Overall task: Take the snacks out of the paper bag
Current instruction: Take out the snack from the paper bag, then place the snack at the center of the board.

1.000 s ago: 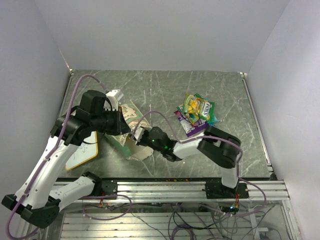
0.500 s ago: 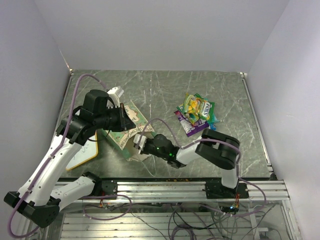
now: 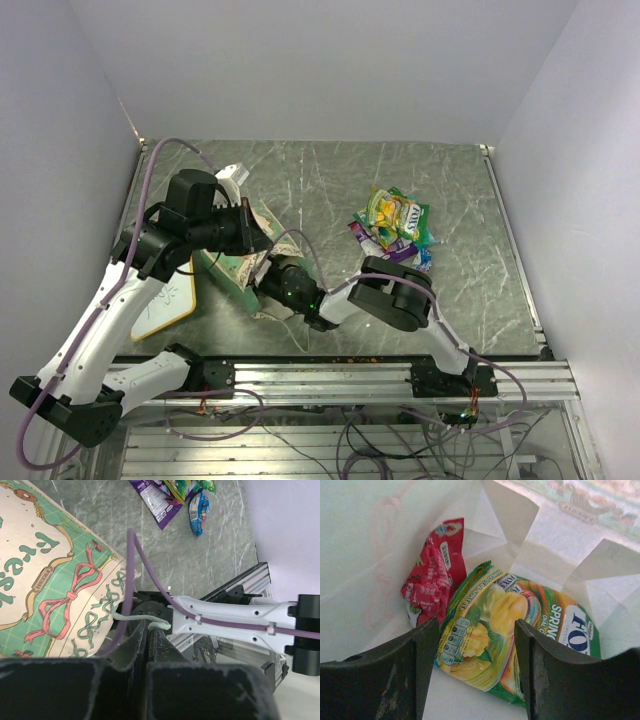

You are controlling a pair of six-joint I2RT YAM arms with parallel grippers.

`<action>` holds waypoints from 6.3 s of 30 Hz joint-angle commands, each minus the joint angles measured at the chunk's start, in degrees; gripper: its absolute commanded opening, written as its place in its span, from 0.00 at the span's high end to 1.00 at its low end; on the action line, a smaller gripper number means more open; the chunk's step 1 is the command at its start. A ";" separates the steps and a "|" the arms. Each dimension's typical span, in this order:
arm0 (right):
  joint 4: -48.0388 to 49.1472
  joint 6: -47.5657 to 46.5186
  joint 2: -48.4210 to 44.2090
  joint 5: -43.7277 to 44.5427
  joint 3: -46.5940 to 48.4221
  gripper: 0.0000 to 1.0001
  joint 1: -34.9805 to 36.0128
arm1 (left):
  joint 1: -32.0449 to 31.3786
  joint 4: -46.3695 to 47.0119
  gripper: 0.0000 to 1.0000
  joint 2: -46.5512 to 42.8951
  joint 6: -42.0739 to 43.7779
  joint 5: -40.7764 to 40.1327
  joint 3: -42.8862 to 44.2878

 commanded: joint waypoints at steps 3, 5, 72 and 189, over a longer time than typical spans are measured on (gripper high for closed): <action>-3.43 2.70 5.60 3.41 3.88 0.37 -0.24 | -0.40 0.29 0.93 -0.33 -1.66 1.11 -1.48; -6.52 3.93 7.10 4.04 4.83 0.37 -0.73 | -0.35 1.30 0.93 -1.17 -2.27 1.04 -2.82; -52.92 -13.01 -67.38 -21.81 -29.87 1.00 0.13 | -0.28 12.25 0.93 4.50 -13.84 -12.74 -4.38; -66.08 -17.45 -65.63 -5.08 -21.69 0.63 -34.63 | 4.61 9.26 0.93 7.71 -10.18 -1.60 -4.61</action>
